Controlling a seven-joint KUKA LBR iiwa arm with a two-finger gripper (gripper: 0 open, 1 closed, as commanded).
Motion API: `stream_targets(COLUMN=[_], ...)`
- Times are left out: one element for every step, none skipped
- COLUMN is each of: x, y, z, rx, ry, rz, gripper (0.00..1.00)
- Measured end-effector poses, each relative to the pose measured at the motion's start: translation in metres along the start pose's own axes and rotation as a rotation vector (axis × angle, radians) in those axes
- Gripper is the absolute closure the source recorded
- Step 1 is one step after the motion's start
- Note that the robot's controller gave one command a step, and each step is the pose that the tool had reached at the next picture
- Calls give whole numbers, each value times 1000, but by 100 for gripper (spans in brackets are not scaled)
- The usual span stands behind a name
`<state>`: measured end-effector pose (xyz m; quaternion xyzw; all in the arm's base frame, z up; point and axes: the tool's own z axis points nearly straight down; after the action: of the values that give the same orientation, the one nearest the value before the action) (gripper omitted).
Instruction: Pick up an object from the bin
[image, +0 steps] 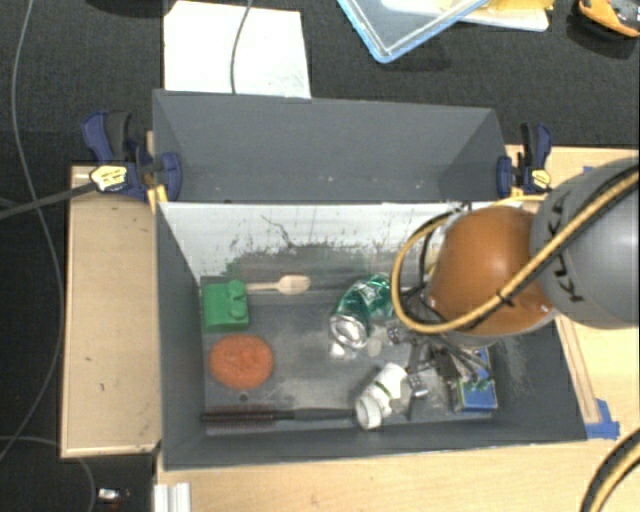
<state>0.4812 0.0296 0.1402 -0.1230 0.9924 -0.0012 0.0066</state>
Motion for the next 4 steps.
stream_targets(x=[-6, -2, 1, 1], y=[26, 17, 2, 2], z=[30, 64, 69, 69], rx=[-3, 0, -3, -4], ry=[10, -2, 2, 2], rz=[-124, -371, -237, -238], gripper=[0, 0, 100, 100])
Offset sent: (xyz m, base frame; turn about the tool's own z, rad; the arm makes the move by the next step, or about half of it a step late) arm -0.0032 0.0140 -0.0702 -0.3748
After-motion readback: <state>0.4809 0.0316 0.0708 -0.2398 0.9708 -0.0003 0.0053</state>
